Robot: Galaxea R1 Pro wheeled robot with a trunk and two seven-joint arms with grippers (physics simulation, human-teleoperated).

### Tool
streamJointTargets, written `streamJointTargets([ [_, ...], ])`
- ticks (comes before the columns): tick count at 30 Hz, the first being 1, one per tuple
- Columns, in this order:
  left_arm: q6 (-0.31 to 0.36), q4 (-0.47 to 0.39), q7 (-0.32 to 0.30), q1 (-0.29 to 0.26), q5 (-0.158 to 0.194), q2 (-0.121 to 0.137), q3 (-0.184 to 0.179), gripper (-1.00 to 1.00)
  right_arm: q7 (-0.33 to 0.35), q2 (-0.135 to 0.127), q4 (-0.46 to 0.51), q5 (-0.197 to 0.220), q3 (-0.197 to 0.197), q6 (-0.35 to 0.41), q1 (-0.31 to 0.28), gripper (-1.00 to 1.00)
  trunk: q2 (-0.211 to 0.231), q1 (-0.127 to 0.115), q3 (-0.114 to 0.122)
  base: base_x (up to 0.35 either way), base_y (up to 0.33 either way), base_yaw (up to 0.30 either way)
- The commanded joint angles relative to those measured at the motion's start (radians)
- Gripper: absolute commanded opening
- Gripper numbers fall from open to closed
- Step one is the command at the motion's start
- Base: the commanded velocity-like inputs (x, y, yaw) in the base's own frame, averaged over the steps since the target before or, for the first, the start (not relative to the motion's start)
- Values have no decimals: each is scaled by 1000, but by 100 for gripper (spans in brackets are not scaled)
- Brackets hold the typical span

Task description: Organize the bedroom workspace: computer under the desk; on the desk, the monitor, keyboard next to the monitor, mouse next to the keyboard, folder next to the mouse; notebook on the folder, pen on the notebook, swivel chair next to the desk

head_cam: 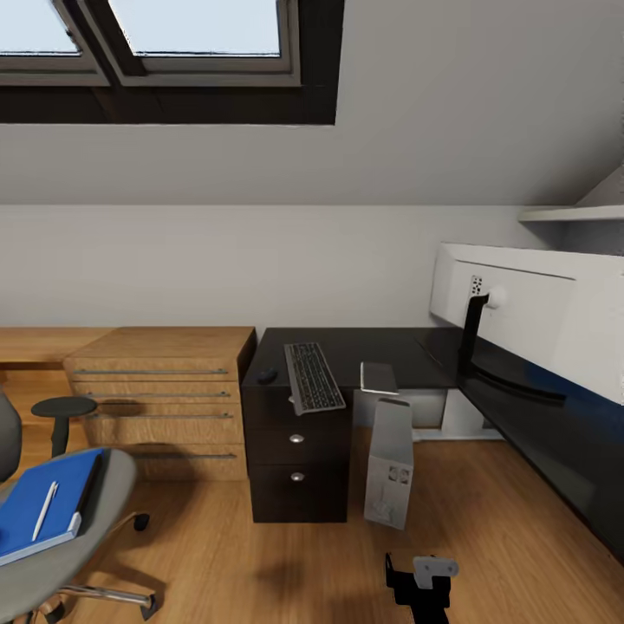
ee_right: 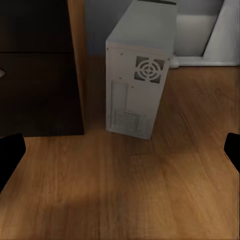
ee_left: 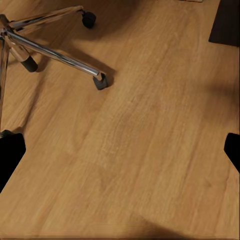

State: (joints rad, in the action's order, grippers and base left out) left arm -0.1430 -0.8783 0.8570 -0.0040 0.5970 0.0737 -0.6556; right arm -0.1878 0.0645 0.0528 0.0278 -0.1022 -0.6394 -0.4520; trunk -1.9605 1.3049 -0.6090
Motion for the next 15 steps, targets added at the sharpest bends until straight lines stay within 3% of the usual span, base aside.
streamJointTargets([
  [1, -9, -2, 4, -1, 11, 1, -4, 100, -7, 0, -1, 3, -8, -1, 0, 100, 7, -4, 2, 0, -293, 0],
  [15, -12, -1, 4, -1, 10, 1, -4, 100, -6, 1, -1, 2, -8, -2, 0, 100, 105, -58, 46, 0, -297, 0],
])
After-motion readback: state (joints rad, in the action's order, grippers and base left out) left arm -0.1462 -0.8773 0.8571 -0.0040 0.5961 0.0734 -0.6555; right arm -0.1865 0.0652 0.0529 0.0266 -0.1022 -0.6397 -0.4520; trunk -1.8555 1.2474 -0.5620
